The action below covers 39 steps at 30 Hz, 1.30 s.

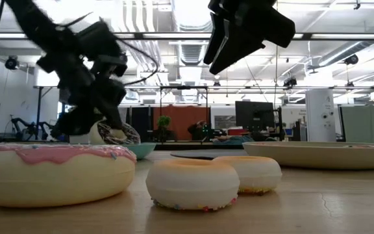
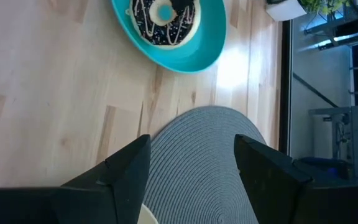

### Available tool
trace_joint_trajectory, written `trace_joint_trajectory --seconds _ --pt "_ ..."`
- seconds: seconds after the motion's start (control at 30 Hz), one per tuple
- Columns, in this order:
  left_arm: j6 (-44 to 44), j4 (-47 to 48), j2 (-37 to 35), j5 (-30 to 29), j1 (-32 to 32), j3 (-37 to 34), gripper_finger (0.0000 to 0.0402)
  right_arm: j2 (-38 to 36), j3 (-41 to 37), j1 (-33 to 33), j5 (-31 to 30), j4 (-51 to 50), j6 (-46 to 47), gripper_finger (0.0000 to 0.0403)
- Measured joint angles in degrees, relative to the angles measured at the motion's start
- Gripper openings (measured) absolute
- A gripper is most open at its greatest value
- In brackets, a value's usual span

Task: Pick & Place donuts
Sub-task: Put the big black doughnut on the blue plate

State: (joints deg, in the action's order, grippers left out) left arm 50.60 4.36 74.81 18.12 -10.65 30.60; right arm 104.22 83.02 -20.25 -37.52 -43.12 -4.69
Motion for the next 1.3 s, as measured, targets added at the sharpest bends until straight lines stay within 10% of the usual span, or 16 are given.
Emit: trace_joint_trajectory --seconds 0.3,1.3 --pt "-14.9 26.2 0.2 -18.1 1.2 13.0 0.0152 0.0 0.0 0.0 0.0 -0.2 0.0 0.0224" --pt "-14.0 28.1 4.4 -21.1 9.0 10.2 0.0151 -1.9 -0.5 -1.6 -3.1 -7.7 8.9 0.0224"
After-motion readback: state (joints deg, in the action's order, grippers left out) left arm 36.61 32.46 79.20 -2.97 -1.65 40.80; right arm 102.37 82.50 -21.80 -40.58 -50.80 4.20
